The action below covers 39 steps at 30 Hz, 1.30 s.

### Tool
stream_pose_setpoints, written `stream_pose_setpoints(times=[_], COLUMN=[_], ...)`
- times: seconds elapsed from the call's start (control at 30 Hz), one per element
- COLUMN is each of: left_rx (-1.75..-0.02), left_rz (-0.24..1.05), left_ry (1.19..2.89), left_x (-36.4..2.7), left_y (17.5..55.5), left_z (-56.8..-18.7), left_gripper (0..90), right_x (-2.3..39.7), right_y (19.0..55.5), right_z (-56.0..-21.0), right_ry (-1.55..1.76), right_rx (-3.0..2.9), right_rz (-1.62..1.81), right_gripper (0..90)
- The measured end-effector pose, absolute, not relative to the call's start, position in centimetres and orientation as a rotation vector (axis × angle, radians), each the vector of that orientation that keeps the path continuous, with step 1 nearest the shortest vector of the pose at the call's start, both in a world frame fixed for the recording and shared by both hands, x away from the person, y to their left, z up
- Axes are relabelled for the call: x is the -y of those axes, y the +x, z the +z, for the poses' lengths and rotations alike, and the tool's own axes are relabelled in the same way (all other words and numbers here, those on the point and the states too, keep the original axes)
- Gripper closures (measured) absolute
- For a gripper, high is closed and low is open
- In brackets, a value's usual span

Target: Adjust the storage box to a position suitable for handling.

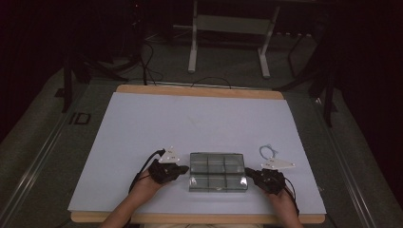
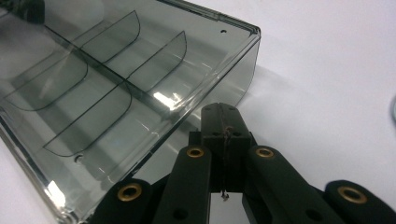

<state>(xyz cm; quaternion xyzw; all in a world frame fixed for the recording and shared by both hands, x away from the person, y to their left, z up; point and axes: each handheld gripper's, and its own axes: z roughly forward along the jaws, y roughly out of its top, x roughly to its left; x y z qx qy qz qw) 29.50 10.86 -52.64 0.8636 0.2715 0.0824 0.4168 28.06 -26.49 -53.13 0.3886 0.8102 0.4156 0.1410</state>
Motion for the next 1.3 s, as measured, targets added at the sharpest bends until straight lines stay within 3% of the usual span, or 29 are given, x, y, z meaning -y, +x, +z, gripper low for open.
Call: stream_pose_setpoints(times=[0.47, 1.3], left_rx=[-0.596, -0.520], left_rz=[0.213, 0.152], left_ry=[2.139, 2.189], left_x=[-12.8, -11.1], left_y=[28.6, 27.0], left_z=[-52.6, -52.2], left_gripper=[89.9, 89.9], right_x=[28.6, 28.4], right_y=[29.7, 26.9], right_z=[-52.8, -52.2], right_ry=[0.998, 0.733], right_rx=[-2.408, -2.615], right_rz=[1.204, 1.225], right_gripper=[90.0, 90.0])
